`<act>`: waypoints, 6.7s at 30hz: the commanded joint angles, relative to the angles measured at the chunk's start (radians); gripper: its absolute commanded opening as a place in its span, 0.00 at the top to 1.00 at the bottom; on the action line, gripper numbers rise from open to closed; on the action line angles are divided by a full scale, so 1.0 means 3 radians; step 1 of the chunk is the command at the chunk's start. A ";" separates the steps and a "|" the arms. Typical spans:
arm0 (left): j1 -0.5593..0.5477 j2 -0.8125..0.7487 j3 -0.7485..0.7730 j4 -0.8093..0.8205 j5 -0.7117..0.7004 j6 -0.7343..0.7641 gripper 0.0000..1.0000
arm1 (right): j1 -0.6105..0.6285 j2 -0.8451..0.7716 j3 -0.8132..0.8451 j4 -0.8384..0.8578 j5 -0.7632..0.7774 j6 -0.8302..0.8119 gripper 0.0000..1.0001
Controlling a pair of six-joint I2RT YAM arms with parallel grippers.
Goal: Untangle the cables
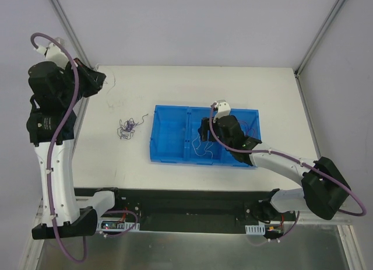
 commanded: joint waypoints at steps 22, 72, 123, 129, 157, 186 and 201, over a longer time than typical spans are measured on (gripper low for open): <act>0.0030 -0.0472 -0.0187 0.0834 0.1917 -0.0933 1.00 | 0.0191 0.0364 0.1227 0.1268 -0.1949 0.0000 0.23; 0.0025 -0.0278 -0.0069 0.0906 0.1906 -0.0877 1.00 | 0.0656 0.1383 0.2952 -0.0235 -0.2165 0.0036 0.60; 0.0030 -0.0355 -0.0141 0.0906 0.1870 -0.0867 1.00 | 0.0702 0.0953 0.2819 -0.0634 -0.1827 -0.0307 0.38; 0.0030 -0.0360 -0.0100 0.0906 0.1885 -0.0877 1.00 | 0.0763 0.1198 0.2988 -0.0578 -0.1991 -0.0209 0.46; 0.0030 -0.0360 -0.0141 0.0921 0.1906 -0.0959 1.00 | 0.0809 0.1286 0.2942 -0.0542 -0.1746 -0.0296 0.64; -0.0077 -0.1541 0.0033 0.0098 -0.1463 -0.0074 1.00 | -0.0514 0.0544 0.1322 0.0741 -0.1576 0.0945 0.99; -0.0087 -0.1010 -0.0013 0.0165 -0.0104 -0.0350 1.00 | -0.0934 0.0396 0.1132 0.0717 -0.1900 0.0681 0.99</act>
